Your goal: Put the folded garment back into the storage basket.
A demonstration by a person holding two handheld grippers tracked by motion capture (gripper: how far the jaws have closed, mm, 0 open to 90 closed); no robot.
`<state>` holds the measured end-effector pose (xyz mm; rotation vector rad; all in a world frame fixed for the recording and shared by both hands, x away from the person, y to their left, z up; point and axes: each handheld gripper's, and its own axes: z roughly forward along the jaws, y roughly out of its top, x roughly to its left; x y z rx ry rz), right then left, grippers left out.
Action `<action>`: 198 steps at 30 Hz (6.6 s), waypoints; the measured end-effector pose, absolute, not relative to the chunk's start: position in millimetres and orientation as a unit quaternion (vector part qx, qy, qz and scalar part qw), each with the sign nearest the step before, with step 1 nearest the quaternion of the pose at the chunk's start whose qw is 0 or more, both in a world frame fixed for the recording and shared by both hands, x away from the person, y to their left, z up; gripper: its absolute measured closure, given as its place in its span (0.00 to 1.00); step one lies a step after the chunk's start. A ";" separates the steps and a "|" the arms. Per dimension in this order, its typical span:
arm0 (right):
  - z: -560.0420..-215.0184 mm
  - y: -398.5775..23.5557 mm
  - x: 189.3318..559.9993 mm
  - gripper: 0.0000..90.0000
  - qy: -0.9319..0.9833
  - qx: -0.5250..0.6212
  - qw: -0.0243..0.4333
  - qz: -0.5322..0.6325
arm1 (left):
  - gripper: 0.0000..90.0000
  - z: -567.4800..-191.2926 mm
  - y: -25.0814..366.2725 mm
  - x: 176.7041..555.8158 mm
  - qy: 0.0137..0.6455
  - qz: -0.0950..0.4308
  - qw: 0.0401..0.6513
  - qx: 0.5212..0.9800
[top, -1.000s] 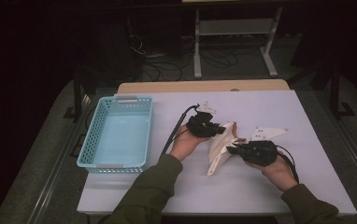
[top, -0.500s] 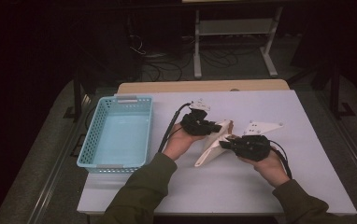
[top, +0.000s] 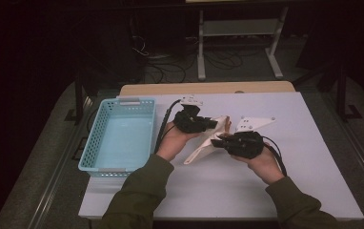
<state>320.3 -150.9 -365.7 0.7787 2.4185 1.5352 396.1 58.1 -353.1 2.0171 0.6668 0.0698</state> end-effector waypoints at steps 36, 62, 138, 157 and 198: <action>-310.5 -74.1 355.9 0.92 0.817 0.211 0.084 0.530 | 0.88 -299.7 147.1 404.3 0.320 0.095 0.511 0.792; -300.3 -3.5 380.4 0.92 0.831 0.180 0.059 0.523 | 0.88 -295.1 214.1 412.3 0.371 0.154 0.505 0.764; -370.9 66.9 377.6 0.75 0.889 0.129 -0.033 0.438 | 0.88 -366.8 307.2 436.9 0.485 0.146 0.436 0.744; -362.9 -15.9 380.2 0.57 0.870 0.196 0.016 0.453 | 0.87 -375.6 319.1 445.5 0.495 0.165 0.411 0.747; -378.2 -135.6 371.0 0.24 0.837 0.290 0.096 0.455 | 0.28 -358.7 255.0 426.9 0.397 0.127 0.458 0.785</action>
